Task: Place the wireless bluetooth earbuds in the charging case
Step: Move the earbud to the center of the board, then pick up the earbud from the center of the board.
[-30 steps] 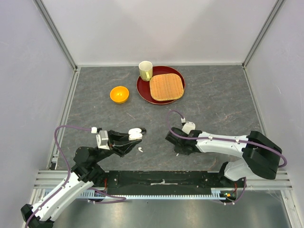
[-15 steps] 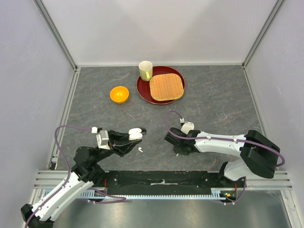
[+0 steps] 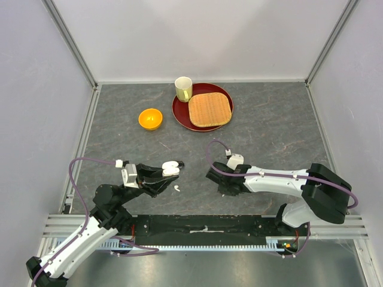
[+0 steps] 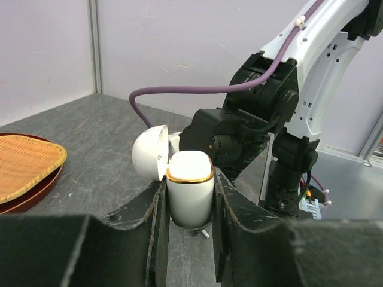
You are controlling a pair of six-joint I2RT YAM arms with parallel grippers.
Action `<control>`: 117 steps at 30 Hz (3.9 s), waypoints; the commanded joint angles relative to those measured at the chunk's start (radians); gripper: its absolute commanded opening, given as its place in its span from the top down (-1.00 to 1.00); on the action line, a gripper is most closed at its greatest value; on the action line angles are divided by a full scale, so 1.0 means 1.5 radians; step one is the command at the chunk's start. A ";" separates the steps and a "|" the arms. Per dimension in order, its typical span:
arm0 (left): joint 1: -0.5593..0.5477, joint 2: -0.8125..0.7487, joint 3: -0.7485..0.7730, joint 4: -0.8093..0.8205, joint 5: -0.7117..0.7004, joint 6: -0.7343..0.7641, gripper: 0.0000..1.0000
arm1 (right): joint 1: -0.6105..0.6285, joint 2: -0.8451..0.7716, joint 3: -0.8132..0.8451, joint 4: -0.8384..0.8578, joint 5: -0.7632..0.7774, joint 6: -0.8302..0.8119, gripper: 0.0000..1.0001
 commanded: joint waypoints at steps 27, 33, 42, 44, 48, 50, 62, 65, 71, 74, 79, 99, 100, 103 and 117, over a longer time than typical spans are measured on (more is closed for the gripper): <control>-0.002 0.002 0.001 -0.005 -0.019 0.011 0.95 | 0.007 0.070 0.075 0.049 0.103 -0.190 0.45; -0.002 -0.001 0.000 -0.007 -0.022 0.010 0.95 | 0.007 0.081 0.074 0.061 0.077 -0.198 0.20; -0.002 -0.002 0.000 -0.012 -0.026 0.015 0.96 | 0.006 0.080 0.070 0.059 0.055 -0.151 0.00; -0.001 -0.002 0.001 -0.012 -0.026 0.017 0.96 | 0.005 0.080 0.068 0.057 0.053 -0.135 0.02; -0.001 -0.003 0.001 -0.015 -0.026 0.016 0.95 | -0.002 0.079 0.061 0.053 0.039 -0.101 0.06; -0.002 -0.004 0.001 -0.017 -0.025 0.015 0.96 | -0.008 0.078 0.054 0.054 0.034 -0.097 0.07; -0.002 -0.010 0.003 -0.028 -0.030 0.013 0.96 | -0.048 0.068 0.041 0.060 -0.010 -0.127 0.15; -0.002 -0.010 0.002 -0.029 -0.029 0.013 0.95 | -0.053 0.065 0.038 0.061 -0.024 -0.140 0.17; -0.002 -0.008 0.001 -0.030 -0.030 0.011 0.95 | -0.060 0.066 0.033 0.062 -0.053 -0.159 0.18; -0.002 -0.006 0.001 -0.030 -0.029 0.009 0.95 | -0.070 0.071 0.034 0.063 -0.064 -0.166 0.18; -0.001 -0.007 0.002 -0.030 -0.030 0.012 0.96 | -0.087 0.077 0.034 0.063 -0.089 -0.177 0.19; -0.002 -0.001 0.001 -0.029 -0.030 0.011 0.95 | -0.092 0.079 0.053 0.031 -0.088 -0.206 0.23; -0.002 -0.003 0.001 -0.030 -0.031 0.010 0.95 | -0.092 0.080 0.053 0.031 -0.087 -0.204 0.24; -0.002 0.000 0.001 -0.029 -0.030 0.010 0.96 | -0.091 0.083 0.051 0.031 -0.083 -0.202 0.24; -0.001 0.006 0.000 -0.026 -0.030 0.010 0.96 | -0.091 0.083 0.051 0.030 -0.081 -0.195 0.42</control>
